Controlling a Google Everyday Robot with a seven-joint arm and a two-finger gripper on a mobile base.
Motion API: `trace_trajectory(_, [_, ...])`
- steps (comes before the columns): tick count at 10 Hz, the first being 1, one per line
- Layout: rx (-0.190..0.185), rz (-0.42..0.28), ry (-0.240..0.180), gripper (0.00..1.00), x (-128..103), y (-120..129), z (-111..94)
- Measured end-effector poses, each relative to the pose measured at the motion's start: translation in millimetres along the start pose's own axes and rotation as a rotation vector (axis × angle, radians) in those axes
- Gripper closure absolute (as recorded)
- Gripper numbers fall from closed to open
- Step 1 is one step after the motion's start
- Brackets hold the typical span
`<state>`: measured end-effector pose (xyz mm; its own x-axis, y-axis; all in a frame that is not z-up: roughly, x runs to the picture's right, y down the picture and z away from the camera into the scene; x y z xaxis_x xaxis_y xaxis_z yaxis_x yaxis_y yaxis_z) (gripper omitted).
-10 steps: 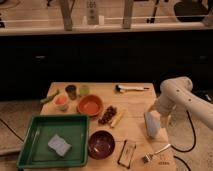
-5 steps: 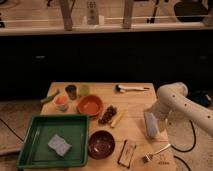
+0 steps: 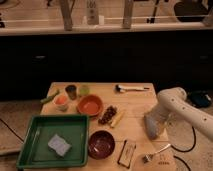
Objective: Wipe red bowl with towel
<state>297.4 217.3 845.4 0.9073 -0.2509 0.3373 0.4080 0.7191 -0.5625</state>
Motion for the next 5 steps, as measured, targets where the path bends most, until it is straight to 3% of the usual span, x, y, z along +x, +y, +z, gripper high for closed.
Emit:
trace_trajectory(2, [-0.014,-0.006,-0.006,0.60,-0.3,-0.3,4.5])
trace_trajectory(5, [-0.006,-0.029,-0.011,0.88,-2.5,-3.7,1.7])
